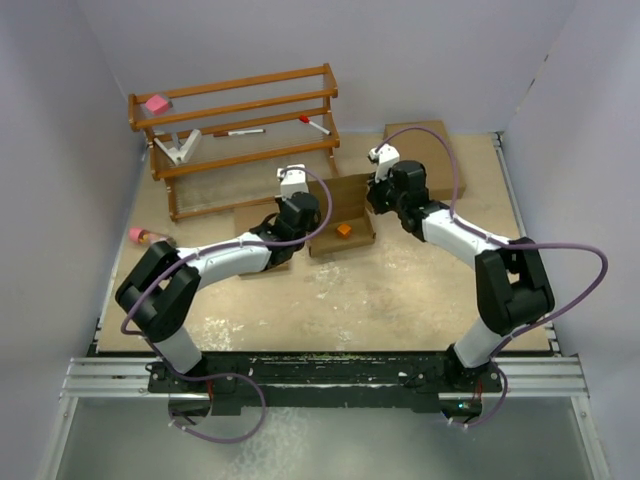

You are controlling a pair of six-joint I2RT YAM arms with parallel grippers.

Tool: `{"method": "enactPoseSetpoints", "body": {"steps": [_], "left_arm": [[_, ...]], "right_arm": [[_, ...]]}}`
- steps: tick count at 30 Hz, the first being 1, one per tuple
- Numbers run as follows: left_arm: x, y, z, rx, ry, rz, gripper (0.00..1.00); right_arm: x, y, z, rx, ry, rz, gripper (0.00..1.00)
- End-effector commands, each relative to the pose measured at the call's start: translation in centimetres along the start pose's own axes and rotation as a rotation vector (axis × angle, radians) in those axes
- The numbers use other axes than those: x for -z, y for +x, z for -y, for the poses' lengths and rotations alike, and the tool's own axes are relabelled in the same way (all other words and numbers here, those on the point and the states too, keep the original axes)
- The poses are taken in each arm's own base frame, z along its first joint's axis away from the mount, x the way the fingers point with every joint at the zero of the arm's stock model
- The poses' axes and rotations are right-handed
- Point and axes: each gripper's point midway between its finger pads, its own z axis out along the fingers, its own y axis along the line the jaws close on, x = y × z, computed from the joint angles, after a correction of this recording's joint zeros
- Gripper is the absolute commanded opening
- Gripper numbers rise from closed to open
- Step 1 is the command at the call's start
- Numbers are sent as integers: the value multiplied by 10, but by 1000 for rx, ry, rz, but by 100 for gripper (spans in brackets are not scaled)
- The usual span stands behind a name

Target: Fold the paper box

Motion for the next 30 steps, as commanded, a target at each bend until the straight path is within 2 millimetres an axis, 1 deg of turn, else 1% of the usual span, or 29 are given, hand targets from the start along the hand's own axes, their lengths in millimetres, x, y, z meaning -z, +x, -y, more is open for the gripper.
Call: {"method": "enactPoseSetpoints", "body": {"steps": [1, 5, 9, 11, 18, 21, 25, 30], "left_arm": [[2, -6, 19, 73, -15, 30, 4], [7, 4, 27, 63, -19, 25, 5], [13, 13, 26, 58, -29, 19, 5], [16, 16, 26, 56, -28, 17, 5], [28, 21, 27, 51, -12, 11, 5], [32, 26, 28, 47, -8, 3, 5], [36, 34, 25, 47, -7, -7, 5], [42, 37, 23, 44, 4, -9, 5]], "right_arm": [[7, -16, -21, -55, 12, 71, 0], [6, -11, -25, -73, 37, 57, 0], [9, -13, -27, -79, 45, 59, 0], [12, 2, -30, -79, 41, 27, 0], [28, 16, -38, -76, 14, 5, 1], [32, 24, -40, -82, 6, -15, 1], [35, 25, -42, -110, 1, -15, 2], [33, 26, -48, -172, -17, -22, 5]]}}
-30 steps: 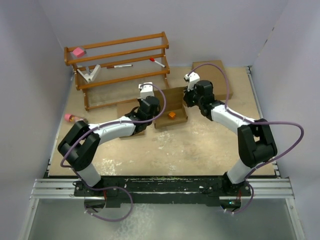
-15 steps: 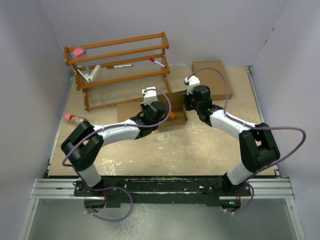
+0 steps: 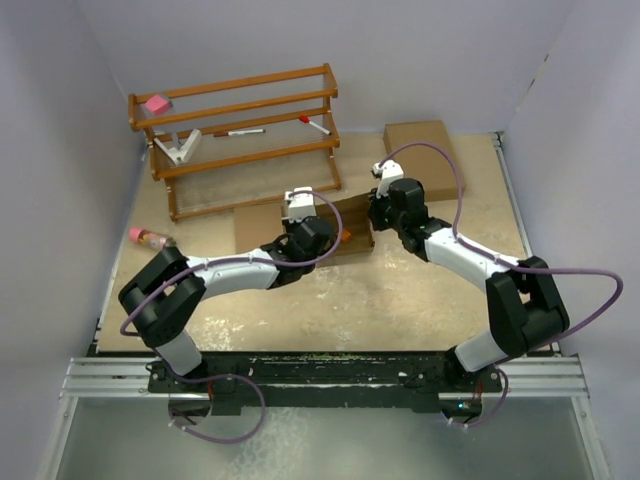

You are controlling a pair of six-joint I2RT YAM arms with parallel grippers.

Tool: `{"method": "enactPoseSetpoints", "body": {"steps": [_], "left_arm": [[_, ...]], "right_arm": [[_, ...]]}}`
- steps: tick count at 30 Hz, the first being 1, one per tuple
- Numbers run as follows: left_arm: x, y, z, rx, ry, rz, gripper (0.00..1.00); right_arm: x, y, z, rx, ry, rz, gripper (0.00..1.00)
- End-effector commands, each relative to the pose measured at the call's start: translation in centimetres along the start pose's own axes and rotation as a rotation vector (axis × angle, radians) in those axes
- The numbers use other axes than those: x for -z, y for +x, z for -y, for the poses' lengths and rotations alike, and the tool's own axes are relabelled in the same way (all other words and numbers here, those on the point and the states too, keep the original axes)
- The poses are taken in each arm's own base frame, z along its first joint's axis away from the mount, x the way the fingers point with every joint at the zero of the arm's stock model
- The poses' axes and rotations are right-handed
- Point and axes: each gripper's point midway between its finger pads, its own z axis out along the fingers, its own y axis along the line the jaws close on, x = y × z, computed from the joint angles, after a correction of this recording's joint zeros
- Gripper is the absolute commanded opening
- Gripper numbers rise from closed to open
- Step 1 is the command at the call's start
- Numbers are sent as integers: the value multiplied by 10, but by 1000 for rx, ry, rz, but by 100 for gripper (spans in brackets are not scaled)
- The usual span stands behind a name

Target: Fold the paper box

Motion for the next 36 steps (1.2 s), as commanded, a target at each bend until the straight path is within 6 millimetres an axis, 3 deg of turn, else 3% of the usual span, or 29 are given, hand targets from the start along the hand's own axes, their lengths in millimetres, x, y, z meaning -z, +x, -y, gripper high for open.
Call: {"method": "enactPoseSetpoints", "body": {"steps": [1, 17, 24, 32, 36], "left_arm": [[15, -4, 13, 47, 76, -4, 5], [21, 2, 11, 7, 107, -22, 5], [24, 8, 7, -29, 105, -27, 5], [25, 15, 4, -69, 96, -36, 5], [24, 16, 4, -70, 94, -40, 5]], "right_arm": [[5, -1, -26, -76, -90, -8, 5], [9, 32, -12, -32, -32, -104, 11], [20, 23, -4, 53, -7, -96, 16], [51, 9, -10, 133, -66, -57, 44], [69, 9, -10, 255, -102, -56, 58]]}}
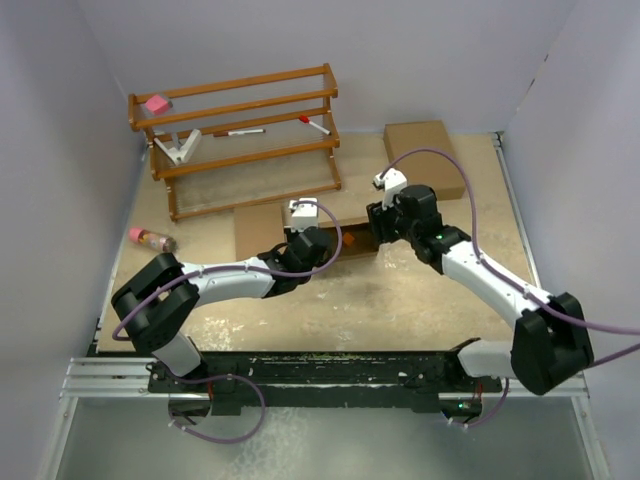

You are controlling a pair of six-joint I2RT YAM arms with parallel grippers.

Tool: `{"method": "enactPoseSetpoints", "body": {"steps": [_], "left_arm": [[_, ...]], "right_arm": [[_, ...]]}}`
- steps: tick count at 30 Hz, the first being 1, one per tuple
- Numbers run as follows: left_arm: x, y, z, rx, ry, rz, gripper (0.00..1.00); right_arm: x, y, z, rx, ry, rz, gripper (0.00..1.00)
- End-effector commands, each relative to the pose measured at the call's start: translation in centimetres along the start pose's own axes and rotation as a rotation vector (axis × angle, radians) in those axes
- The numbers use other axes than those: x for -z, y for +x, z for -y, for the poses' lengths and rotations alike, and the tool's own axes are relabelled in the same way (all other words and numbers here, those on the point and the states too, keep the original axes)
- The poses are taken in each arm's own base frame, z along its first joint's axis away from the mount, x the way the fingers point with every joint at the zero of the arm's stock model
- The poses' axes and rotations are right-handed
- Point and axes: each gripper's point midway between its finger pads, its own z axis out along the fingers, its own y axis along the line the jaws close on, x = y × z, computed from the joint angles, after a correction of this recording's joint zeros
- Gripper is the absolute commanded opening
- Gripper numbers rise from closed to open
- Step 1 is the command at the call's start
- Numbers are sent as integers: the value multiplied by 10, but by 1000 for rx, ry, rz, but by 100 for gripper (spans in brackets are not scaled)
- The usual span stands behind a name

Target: Fold the paper box

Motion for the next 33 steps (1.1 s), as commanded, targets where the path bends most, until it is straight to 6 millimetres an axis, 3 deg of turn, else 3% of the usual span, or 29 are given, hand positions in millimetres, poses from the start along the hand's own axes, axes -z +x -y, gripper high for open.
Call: {"method": "enactPoseSetpoints", "body": {"steps": [1, 7, 10, 13, 16, 21, 25, 33], "left_arm": [[5, -5, 5, 2, 24, 10, 5], [5, -5, 5, 5, 22, 5, 5], [5, -5, 6, 5, 26, 4, 5], [4, -3, 7, 4, 32, 0, 5], [3, -2, 9, 7, 36, -2, 5], [3, -3, 11, 5, 43, -4, 5], [3, -6, 12, 2, 43, -1, 6], [5, -6, 14, 5, 53, -8, 6]], "right_arm": [[22, 4, -7, 192, -72, -6, 63], [72, 37, -18, 528, -346, -104, 72], [102, 25, -32, 667, -471, -21, 76], [114, 0, -44, 797, -545, 91, 84], [105, -41, -49, 957, -553, 242, 99], [70, -79, -54, 1051, -559, 311, 98], [45, -72, -59, 1060, -625, 242, 82], [24, -40, -68, 1114, -661, 188, 59]]}}
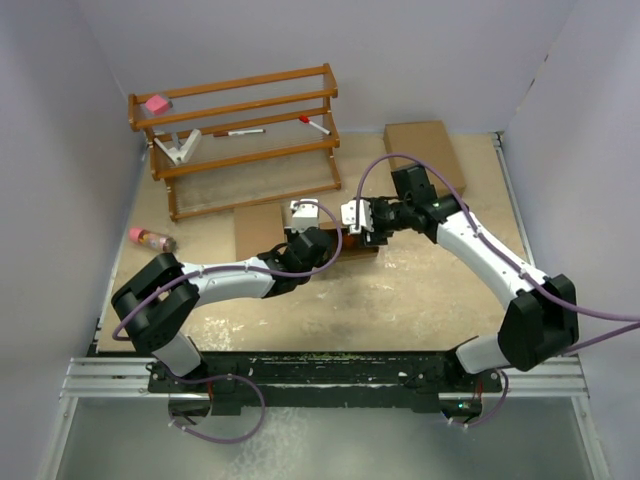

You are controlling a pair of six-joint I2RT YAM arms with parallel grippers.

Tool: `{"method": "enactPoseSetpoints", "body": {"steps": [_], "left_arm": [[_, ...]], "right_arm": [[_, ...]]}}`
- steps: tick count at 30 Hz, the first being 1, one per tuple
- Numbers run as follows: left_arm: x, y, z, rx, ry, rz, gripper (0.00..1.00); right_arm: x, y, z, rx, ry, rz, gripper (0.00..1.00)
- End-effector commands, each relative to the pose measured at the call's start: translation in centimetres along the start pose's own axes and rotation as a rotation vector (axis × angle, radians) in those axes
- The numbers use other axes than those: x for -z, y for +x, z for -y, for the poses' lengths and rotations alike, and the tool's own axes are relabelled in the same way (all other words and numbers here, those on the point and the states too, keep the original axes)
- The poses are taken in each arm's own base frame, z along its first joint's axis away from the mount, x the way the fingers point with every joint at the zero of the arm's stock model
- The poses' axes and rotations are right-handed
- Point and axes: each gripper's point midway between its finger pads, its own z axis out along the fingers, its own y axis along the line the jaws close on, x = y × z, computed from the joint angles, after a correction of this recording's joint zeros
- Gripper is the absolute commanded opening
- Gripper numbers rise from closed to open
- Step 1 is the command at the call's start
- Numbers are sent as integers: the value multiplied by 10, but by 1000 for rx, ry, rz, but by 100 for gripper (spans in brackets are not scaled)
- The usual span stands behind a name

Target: Fold the paper box

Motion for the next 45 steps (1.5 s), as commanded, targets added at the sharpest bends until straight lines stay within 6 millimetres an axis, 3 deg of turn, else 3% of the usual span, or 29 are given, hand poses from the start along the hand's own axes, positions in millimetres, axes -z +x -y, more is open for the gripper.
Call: {"method": "enactPoseSetpoints", "body": {"steps": [1, 5, 12, 17, 21, 24, 28, 32, 35, 39, 45], "left_arm": [[4, -11, 13, 14, 43, 10, 6], [5, -13, 14, 20, 47, 9, 7], [14, -19, 14, 27, 66, 7, 13], [25, -23, 14, 25, 111, 0, 22], [38, -22, 11, 12, 157, -17, 36], [54, -20, 11, -15, 228, -39, 46], [86, -15, 16, -118, 389, -93, 48], [136, -38, 25, -155, 633, -1, 50], [151, -63, 21, -98, 659, 87, 61], [142, -84, 29, -45, 697, 64, 62], [88, -85, 40, 114, 716, -27, 61]], "right_arm": [[-4, -7, 4, 80, 8, 6, 55], [-11, 5, 9, 82, 32, -45, 40], [-11, 20, 6, 104, 57, -103, 23], [-13, 24, 2, 78, 58, -108, 16], [-15, 26, -1, 63, 56, -105, 13], [-17, 30, -6, 52, 45, -111, 13], [-20, 33, -14, 38, 33, -106, 12], [-20, 32, -17, 29, 31, -93, 12], [-26, 41, -35, 6, -7, -96, 12], [-31, 48, -48, -10, -48, -95, 13], [-43, 64, -62, -43, -92, -120, 22]]}}
